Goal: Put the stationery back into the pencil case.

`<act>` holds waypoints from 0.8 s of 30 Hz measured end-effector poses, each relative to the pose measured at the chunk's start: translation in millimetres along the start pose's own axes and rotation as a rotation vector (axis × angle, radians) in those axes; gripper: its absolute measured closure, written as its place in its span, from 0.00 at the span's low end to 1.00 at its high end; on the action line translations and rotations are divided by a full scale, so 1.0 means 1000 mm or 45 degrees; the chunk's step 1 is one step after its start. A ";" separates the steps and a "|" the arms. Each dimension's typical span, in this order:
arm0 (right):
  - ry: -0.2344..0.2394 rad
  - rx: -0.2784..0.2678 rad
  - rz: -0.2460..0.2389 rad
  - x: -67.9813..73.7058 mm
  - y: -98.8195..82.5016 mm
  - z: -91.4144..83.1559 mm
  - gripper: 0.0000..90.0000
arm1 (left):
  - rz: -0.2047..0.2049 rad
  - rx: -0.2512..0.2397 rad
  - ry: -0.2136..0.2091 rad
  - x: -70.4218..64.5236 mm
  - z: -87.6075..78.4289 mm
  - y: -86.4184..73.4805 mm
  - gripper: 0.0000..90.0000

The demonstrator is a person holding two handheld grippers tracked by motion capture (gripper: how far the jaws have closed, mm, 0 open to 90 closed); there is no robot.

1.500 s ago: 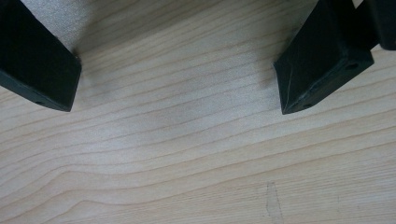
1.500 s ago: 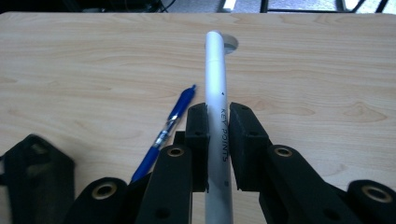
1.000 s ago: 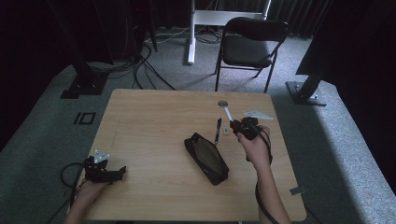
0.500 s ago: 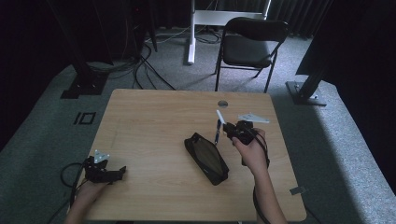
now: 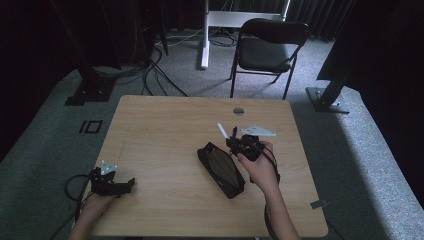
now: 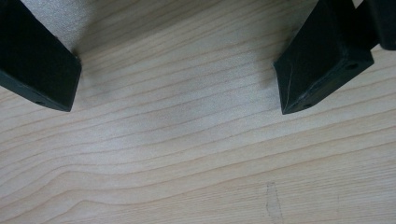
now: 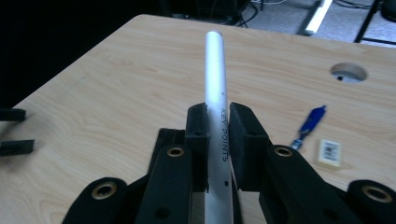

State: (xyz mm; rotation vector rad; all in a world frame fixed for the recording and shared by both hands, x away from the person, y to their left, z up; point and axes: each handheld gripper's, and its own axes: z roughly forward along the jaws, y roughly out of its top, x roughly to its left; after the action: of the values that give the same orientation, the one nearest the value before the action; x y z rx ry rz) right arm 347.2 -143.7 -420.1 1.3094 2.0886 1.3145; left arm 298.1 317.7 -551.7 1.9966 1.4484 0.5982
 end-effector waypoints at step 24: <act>0.089 0.152 -0.081 0.021 -0.028 0.024 0.87 | -0.001 0.000 0.000 0.000 0.000 0.000 0.00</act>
State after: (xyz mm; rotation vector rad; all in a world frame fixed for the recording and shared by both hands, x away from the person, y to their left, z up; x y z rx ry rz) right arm 337.9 -117.8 -452.1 1.2497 2.2683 1.2430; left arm 298.1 317.6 -551.7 1.9962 1.4487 0.5980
